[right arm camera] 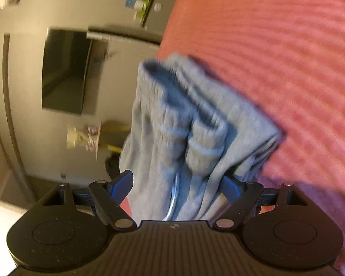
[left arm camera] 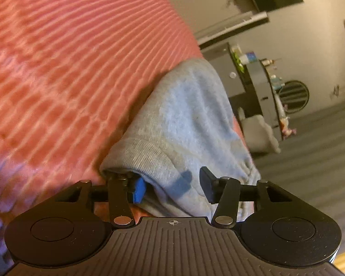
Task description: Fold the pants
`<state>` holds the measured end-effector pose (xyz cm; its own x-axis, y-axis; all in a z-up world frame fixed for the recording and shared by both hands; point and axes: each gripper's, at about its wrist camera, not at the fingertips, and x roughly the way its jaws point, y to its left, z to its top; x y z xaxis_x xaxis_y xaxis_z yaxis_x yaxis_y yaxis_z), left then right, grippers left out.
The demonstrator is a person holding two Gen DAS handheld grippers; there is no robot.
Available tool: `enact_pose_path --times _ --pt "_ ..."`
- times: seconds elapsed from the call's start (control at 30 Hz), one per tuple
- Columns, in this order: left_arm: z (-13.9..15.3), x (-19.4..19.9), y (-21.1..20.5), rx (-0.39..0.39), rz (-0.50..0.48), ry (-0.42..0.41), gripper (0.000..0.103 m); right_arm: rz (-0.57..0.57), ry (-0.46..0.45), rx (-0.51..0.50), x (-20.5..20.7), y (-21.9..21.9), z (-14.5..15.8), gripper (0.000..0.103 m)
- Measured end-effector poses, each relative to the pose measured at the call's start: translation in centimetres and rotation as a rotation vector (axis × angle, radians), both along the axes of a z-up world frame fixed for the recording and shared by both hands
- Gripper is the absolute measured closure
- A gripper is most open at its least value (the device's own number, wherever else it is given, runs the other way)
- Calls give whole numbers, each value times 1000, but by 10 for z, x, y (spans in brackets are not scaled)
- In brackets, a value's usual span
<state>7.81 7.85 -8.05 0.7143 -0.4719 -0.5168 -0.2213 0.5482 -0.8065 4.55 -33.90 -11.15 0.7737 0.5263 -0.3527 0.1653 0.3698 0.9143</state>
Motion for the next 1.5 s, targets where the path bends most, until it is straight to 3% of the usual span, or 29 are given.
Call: enact_pose_path --times 0.03,0.07,0.13,0.17,0.23,0.3,0.4,0.47,0.6,0.73,0.8,0.9,0.93,1.0,1.07,1.27,1.33,1.37,1.4,1.5 --pt "1 0 -1 24 5 -1 64 -8 -17 -36 2 2 4 21" --pt "-1 0 1 36 14 12 68 -23 -21 -59 3 0 6 21" --pt "-8 3 9 8 33 44 77 -101 -4 -92 0 -8 8 34" --pt "-10 3 14 -19 42 54 78 -151 18 -80 -3 -18 4 44" --pt "-9 3 15 -8 37 56 78 -238 40 -32 -14 -32 -2 46" --pt "0 -1 11 61 11 35 77 -240 69 0 -16 -38 -2 48" --pt "14 -9 11 134 -21 15 76 -194 77 -106 -20 -36 15 49" --pt "24 -18 13 158 -9 -2 73 -176 76 -195 -25 -33 27 47" --pt "49 -33 7 259 31 -78 53 -190 -18 -357 -35 -24 58 34" --pt "74 -44 -10 452 84 -262 26 -115 -133 -554 -25 1 86 34" --pt "71 -34 -18 509 41 -291 27 -51 -180 -697 -13 25 91 42" --pt "49 -13 -27 566 -44 -213 31 48 -250 -863 6 61 92 59" --pt "40 -7 -29 601 -58 -160 35 70 -268 -904 9 70 93 61" --pt "25 6 -31 694 -79 -29 26 116 -302 -1001 24 90 94 62" --pt "22 6 -27 660 -68 -14 26 153 -333 -1051 36 101 94 62" --pt "19 0 -29 705 -80 -41 25 263 -383 -1228 98 131 95 62" --pt "18 3 -30 688 -80 -35 20 265 -326 -1335 125 138 83 78" --pt "16 4 -28 664 -81 -29 19 262 -292 -1349 139 135 76 94" --pt "15 5 -26 643 -80 -23 19 246 -271 -1328 147 130 72 103" --pt "12 6 -19 619 -66 -8 17 171 -233 -1179 147 117 80 103"
